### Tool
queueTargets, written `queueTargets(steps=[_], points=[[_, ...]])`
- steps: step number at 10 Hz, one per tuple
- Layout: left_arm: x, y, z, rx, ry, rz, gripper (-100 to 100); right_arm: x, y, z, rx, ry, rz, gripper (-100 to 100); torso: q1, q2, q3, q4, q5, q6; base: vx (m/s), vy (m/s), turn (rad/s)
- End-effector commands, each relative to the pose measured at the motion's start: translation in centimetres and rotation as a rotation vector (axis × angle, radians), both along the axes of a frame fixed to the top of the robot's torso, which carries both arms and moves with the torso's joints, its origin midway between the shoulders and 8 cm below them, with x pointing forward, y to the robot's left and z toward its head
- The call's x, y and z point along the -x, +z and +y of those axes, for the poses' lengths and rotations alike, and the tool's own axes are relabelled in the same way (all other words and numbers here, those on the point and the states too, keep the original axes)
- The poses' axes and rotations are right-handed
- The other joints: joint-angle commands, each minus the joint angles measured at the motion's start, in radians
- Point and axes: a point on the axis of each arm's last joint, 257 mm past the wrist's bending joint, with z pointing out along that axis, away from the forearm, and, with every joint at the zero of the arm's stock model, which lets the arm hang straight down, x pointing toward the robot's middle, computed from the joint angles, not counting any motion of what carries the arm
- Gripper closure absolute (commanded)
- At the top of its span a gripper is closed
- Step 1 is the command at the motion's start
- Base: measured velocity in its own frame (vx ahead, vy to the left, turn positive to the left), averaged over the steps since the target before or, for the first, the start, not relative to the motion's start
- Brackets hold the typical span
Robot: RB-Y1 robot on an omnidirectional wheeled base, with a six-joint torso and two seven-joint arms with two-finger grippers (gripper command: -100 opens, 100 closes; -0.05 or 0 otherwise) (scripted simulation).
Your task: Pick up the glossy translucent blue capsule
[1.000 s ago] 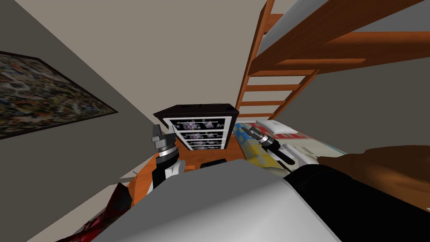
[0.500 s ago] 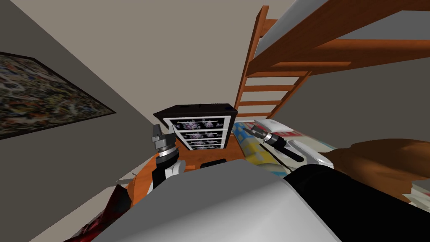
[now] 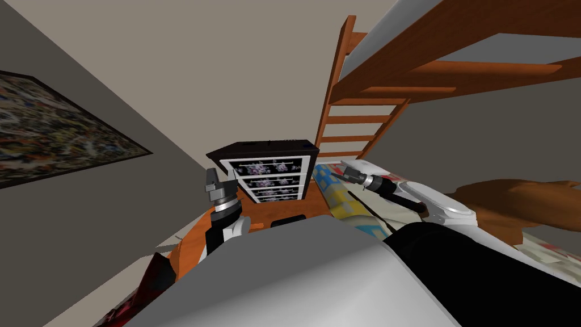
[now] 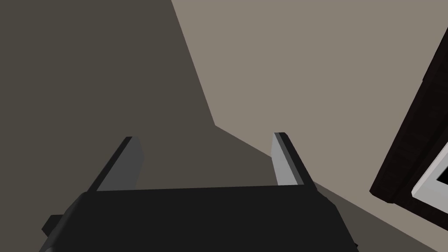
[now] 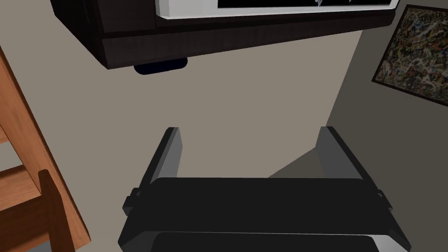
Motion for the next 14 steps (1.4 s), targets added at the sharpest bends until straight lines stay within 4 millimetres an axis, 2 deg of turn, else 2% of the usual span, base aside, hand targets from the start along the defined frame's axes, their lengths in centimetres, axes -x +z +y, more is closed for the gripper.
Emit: queueTargets(steps=[1,2,3,5,6,7,8,10,11,13,14], points=[[0.0,0.0,0.0,0.000,0.000,0.000,0,-0.1,0.4,-0.5,0.062,0.017,0.014,-100,0.000,0.000,0.000,0.000,0.000,0.000,-0.022,0.018,-0.045],[0.0,0.0,0.0,0.000,0.000,0.000,0,-0.2,0.4,-0.4,0.072,0.023,0.017,-100,0.000,0.000,0.000,0.000,0.000,0.000,-0.009,0.010,0.004],[0.0,0.0,0.0,0.000,0.000,0.000,0,-0.1,0.6,-2.0,0.150,0.018,0.034,-100,0.000,-0.001,0.000,0.000,0.000,-0.001,-0.018,0.019,-0.068],[0.0,0.0,0.0,0.000,0.000,0.000,0,-0.4,0.8,-1.6,0.179,0.040,0.041,-100,0.001,0.000,0.000,0.000,0.000,0.000,-0.015,0.016,-0.019],[0.0,0.0,0.0,0.000,0.000,0.000,0,-0.4,1.1,-3.2,0.254,0.035,0.059,-100,0.000,-0.001,-0.001,0.000,0.000,-0.001,-0.011,0.017,-0.053],[0.0,0.0,0.0,0.000,0.000,0.000,0,-0.7,1.4,-2.9,0.278,0.054,0.064,-100,0.000,-0.001,-0.001,0.000,0.000,0.000,-0.010,0.020,-0.044],[0.0,0.0,0.0,0.000,0.000,0.000,0,-0.6,1.6,-4.4,0.341,0.045,0.085,-100,0.001,-0.001,-0.001,0.000,0.000,0.000,-0.004,0.026,-0.052],[0.0,0.0,0.0,0.000,0.000,0.000,0,-1.2,2.1,-3.9,0.382,0.075,0.089,-100,0.001,-0.002,-0.001,0.000,0.000,-0.001,0.001,0.016,-0.010],[0.0,0.0,0.0,0.000,0.000,0.000,0,-1.2,2.5,-5.3,0.445,0.069,0.110,-100,0.000,-0.002,-0.001,-0.001,0.000,-0.001,0.015,0.018,-0.041],[0.0,0.0,0.0,0.000,0.000,0.000,0,-1.6,2.9,-4.8,0.476,0.094,0.114,-100,0.001,-0.003,-0.002,-0.001,0.000,-0.001,0.008,0.013,-0.014],[0.0,0.0,0.0,0.000,0.000,0.000,0,-1.7,3.4,-6.1,0.537,0.090,0.137,-100,0.000,-0.002,-0.001,-0.001,0.000,-0.001,0.014,0.017,-0.031]])
